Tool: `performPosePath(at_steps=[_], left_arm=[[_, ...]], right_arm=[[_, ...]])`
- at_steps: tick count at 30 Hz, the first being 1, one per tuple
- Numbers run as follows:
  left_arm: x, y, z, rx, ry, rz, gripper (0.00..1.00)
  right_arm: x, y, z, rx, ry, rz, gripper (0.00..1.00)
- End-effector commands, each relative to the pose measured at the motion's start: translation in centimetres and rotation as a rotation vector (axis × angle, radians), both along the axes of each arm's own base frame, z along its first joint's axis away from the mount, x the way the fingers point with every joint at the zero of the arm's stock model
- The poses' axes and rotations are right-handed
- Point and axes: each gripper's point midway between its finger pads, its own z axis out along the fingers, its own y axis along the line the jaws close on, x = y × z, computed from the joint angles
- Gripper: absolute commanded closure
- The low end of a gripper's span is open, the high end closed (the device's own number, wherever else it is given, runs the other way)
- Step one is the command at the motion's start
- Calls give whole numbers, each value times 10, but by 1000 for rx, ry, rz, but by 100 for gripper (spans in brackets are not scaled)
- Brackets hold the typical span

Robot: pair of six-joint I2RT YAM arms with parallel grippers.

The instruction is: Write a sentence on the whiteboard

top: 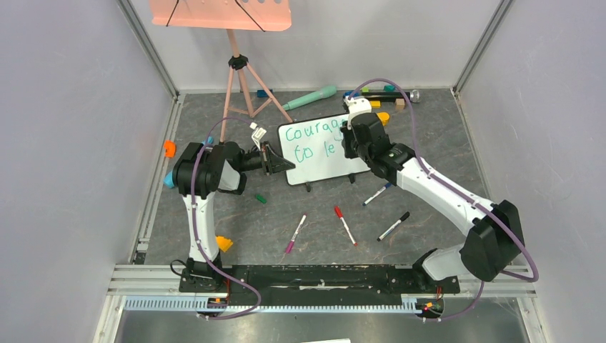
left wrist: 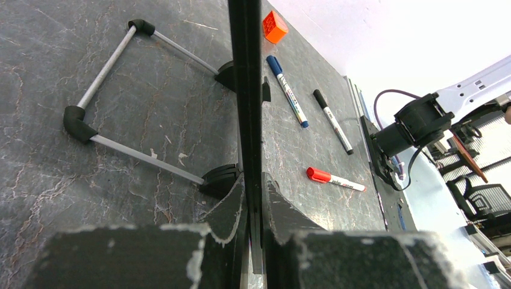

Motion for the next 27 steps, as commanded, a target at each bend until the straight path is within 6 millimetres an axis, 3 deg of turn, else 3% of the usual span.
performPosePath(at_steps=[1, 27], left_arm=[[2, -4, 13, 1, -176, -27, 98], [2, -4, 13, 1, -175, -28, 98]], right_arm=[[6, -5, 1, 0, -13, -21, 100], [5, -7, -38, -52, 90, -23, 100]])
